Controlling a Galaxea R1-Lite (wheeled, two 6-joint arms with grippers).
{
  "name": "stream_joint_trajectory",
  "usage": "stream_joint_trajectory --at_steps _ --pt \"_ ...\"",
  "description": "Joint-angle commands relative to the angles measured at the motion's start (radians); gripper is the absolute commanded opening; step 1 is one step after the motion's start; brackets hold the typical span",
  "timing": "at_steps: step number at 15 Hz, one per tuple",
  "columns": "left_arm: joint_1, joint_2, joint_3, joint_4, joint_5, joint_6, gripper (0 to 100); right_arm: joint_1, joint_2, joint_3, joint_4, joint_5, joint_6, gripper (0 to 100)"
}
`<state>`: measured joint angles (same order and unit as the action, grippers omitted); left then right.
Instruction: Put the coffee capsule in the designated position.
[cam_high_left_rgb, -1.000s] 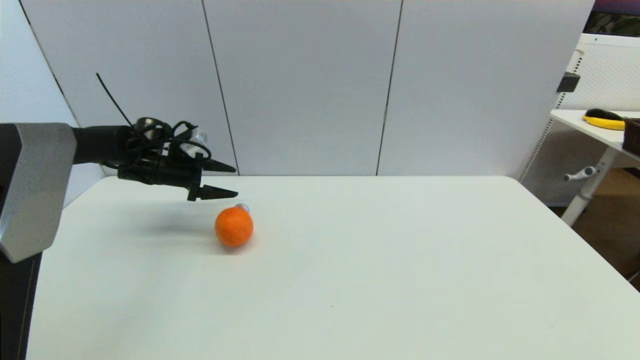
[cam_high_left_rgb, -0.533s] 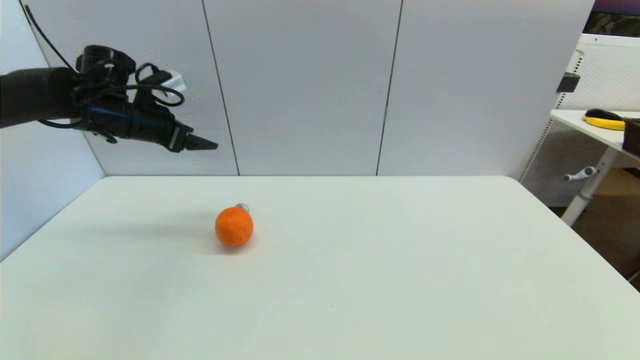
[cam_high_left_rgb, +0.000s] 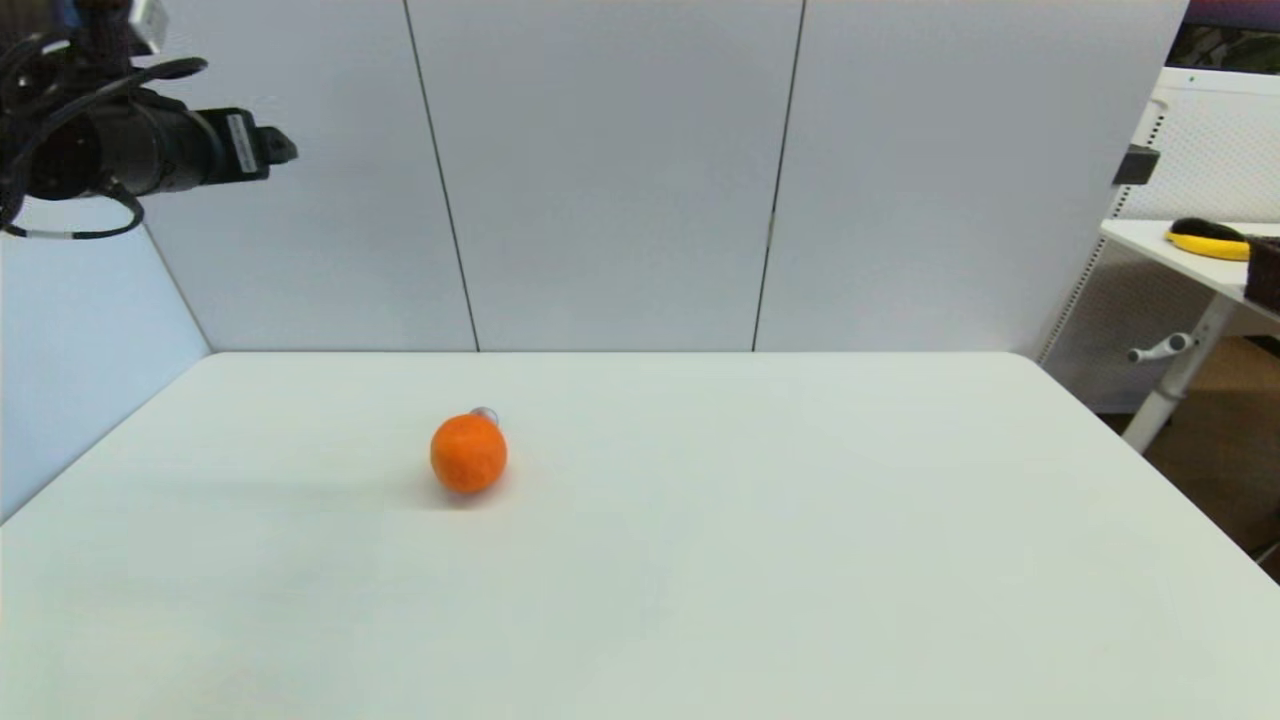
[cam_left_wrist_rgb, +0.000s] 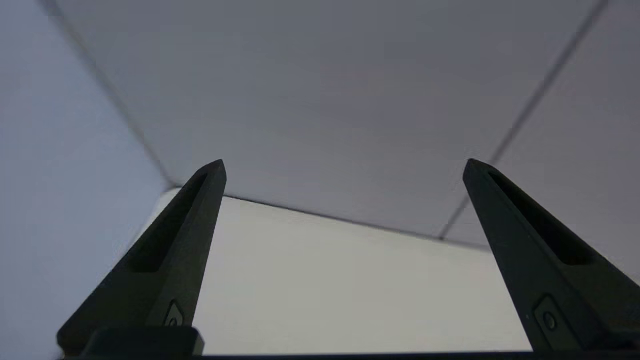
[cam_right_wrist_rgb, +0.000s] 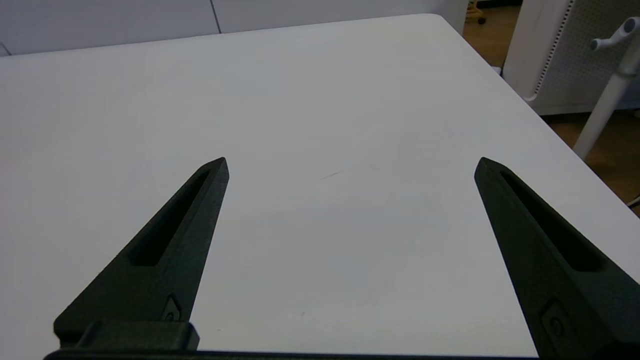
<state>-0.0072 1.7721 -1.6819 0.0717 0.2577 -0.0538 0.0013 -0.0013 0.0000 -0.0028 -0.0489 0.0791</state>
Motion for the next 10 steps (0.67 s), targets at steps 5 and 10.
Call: stream_joint_trajectory --at_steps 5,10 --pt "-0.027 -0.691 0.85 -0.214 -0.155 0.002 100 0.0 0.001 0.002 0.0 0.0 0.001 100" --pt "-0.027 -1.128 1.225 -0.19 -0.169 0.006 100 0.0 0.001 0.002 0.0 0.0 0.001 100"
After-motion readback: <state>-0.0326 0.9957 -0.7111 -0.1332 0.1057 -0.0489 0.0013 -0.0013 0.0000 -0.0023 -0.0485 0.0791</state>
